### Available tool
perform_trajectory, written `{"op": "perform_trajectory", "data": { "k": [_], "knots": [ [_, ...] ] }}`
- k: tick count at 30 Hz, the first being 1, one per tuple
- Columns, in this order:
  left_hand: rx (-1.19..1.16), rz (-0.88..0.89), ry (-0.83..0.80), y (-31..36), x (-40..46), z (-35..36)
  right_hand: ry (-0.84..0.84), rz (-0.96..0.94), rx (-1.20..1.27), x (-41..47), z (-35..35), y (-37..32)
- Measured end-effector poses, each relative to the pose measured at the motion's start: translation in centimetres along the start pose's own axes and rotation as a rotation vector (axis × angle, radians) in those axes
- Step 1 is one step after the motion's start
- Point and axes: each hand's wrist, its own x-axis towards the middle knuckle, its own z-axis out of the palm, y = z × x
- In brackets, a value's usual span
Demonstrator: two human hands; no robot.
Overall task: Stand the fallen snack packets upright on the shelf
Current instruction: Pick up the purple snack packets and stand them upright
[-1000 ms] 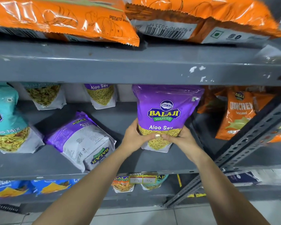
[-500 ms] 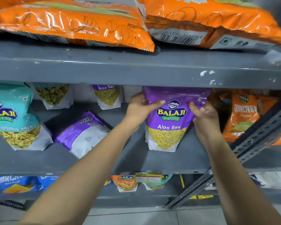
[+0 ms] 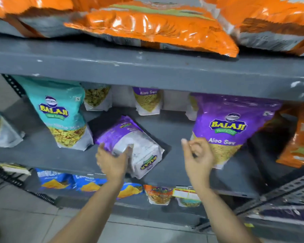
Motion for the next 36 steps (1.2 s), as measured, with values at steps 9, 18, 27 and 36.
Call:
{"op": "perform_trajectory", "data": {
  "k": [9, 18, 27, 36],
  "knots": [
    [-0.695, -0.662, -0.521, 2.1, 0.2, -0.3, -0.768, 0.937, -0.103, 3.7, 7.3, 1.7],
    [-0.464, -0.437, -0.812, 1.4, -0.1, -3.0, -0.915, 0.944, 0.168, 1.6, 3.5, 1.8],
    [-0.3, 0.322, -0.608, 4.0, 3.7, -1.6, -0.666, 0.462, 0.063, 4.6, 6.5, 0.7],
    [0.213, 0.389, -0.465, 1.8, 5.1, -1.3, -0.541, 0.452, -0.071, 2.8, 7.2, 3.5]
  ]
}}
